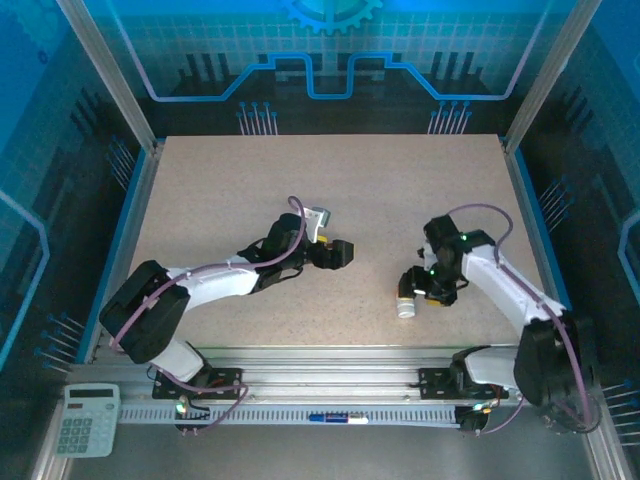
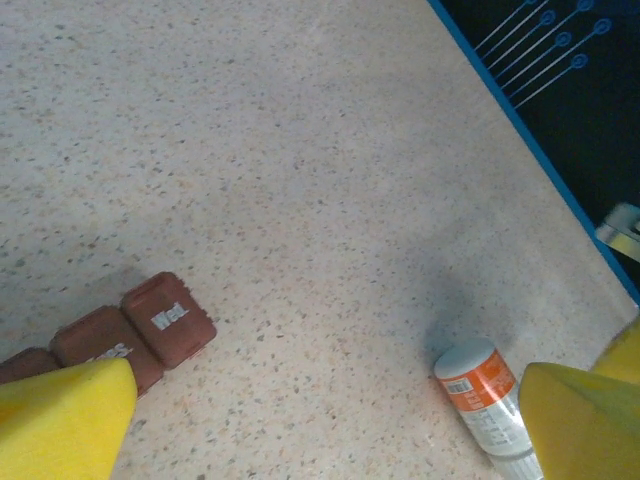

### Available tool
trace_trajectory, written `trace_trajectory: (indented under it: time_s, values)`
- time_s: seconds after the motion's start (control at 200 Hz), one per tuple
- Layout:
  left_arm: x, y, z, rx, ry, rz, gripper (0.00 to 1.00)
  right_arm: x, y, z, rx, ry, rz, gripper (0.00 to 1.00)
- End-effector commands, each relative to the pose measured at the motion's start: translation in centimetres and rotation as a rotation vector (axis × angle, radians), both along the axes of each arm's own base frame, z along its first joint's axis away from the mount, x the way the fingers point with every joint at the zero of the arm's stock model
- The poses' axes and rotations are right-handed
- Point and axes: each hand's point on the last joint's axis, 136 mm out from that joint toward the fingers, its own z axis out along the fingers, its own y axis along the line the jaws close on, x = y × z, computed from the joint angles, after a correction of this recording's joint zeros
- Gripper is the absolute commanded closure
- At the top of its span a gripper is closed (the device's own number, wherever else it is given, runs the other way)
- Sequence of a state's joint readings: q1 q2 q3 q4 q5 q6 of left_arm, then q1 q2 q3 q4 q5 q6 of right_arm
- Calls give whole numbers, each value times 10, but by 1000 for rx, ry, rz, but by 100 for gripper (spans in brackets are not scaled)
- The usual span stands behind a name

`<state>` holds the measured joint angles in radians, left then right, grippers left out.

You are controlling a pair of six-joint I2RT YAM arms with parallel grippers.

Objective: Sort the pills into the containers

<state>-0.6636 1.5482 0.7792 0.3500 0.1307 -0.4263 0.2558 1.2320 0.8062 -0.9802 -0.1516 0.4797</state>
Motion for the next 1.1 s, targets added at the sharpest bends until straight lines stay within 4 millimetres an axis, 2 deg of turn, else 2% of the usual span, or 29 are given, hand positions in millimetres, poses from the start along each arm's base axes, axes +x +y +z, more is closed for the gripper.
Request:
trace_trajectory:
  time_s: [0.0, 0.185, 0.485, 0.615, 0.75, 0.931, 1.096]
  values:
    - [0, 6, 19, 29, -60, 19, 1, 6, 2, -7, 22, -103, -78, 30]
    - [-4, 19, 21, 75, -84, 44, 1, -10, 20, -26, 120, -105, -104, 26]
    - [-6, 28, 26, 117, -108, 58, 1, 3, 37, -35, 141, -132, -85, 23]
    - [-6, 29, 27, 120, -110, 60, 1, 6, 51, -39, 150, -121, -58, 23]
    - [-5, 30, 29, 124, -116, 64, 1, 8, 75, -34, 194, -128, -36, 25]
    - [-3, 32, 33, 133, -133, 71, 1, 19, 117, -22, 317, -156, -1, 25]
    - [-1, 35, 37, 145, -147, 88, 1, 33, 139, -6, 397, -202, 68, 24]
